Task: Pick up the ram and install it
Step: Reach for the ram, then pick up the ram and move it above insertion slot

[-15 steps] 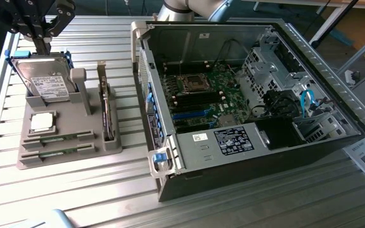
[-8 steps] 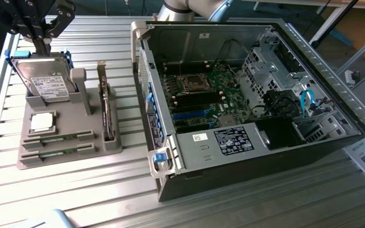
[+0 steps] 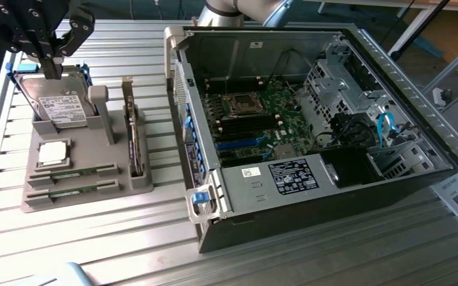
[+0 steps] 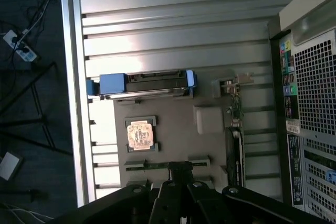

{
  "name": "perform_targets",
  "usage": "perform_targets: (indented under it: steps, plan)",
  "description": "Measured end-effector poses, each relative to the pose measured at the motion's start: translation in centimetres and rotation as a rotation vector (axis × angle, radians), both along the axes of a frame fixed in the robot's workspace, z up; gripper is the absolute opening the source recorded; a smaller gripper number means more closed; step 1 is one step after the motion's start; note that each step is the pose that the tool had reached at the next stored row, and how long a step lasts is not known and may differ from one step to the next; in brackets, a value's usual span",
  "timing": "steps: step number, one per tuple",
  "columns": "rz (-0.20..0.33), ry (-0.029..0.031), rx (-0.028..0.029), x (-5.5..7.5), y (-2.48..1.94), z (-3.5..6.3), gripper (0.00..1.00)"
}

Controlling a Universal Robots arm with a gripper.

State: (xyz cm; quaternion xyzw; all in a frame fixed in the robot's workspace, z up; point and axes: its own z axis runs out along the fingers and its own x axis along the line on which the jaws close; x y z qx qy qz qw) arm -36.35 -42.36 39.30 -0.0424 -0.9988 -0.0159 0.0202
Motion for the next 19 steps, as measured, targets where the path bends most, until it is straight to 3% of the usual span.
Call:
perform_targets:
  steps: [11, 14, 19]
  plan:
    - [0.000, 0.0000, 0.0000, 0.0, -1.67, 0.00, 0.10]
    - [0.000, 0.0000, 0.0000, 0.0, -2.42, 0.00, 0.10]
    - [0.000, 0.0000, 0.0000, 0.0, -2.45, 0.00, 0.10]
